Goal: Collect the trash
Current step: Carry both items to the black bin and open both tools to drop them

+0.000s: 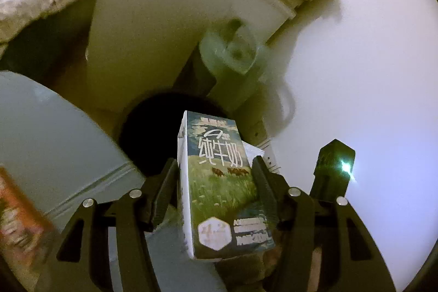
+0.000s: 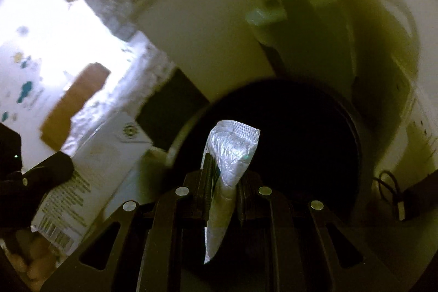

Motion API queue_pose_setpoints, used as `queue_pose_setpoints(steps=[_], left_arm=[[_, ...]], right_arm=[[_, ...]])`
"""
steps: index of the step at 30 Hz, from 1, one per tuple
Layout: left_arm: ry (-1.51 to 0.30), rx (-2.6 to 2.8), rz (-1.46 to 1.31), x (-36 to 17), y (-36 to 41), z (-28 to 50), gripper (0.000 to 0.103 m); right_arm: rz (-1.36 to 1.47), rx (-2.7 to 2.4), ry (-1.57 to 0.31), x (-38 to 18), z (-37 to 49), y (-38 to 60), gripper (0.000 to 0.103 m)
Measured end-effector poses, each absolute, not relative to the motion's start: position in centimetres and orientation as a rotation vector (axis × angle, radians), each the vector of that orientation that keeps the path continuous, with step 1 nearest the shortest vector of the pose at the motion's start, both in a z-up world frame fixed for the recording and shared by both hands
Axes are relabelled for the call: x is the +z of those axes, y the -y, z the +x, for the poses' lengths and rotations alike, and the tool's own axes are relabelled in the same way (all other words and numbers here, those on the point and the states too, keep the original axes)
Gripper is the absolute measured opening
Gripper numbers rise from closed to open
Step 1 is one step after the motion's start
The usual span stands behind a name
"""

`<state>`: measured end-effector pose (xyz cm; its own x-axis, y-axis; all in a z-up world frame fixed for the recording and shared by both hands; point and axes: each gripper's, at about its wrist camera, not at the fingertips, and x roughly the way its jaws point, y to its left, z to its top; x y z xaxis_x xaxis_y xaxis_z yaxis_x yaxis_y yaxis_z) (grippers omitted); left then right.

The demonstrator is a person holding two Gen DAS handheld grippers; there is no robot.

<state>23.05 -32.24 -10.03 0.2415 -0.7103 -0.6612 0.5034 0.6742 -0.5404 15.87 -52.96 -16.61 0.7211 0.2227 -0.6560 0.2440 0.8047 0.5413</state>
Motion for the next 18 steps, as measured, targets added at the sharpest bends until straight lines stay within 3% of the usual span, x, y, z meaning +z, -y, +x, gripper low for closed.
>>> queue_pose_setpoints(steps=[16, 18], left_arm=[[-1.130, -0.769, -0.157, -14.3, 35.1, 24.6, 0.057], [-1.129, -0.762, -0.161, -14.1, 34.7, 24.5, 0.063]], right_arm=[[0.678, -0.028, -0.898, -19.3, 17.5, 52.3, 0.017], [0.682, -0.033, -0.891, -19.1, 17.4, 52.2, 0.025]])
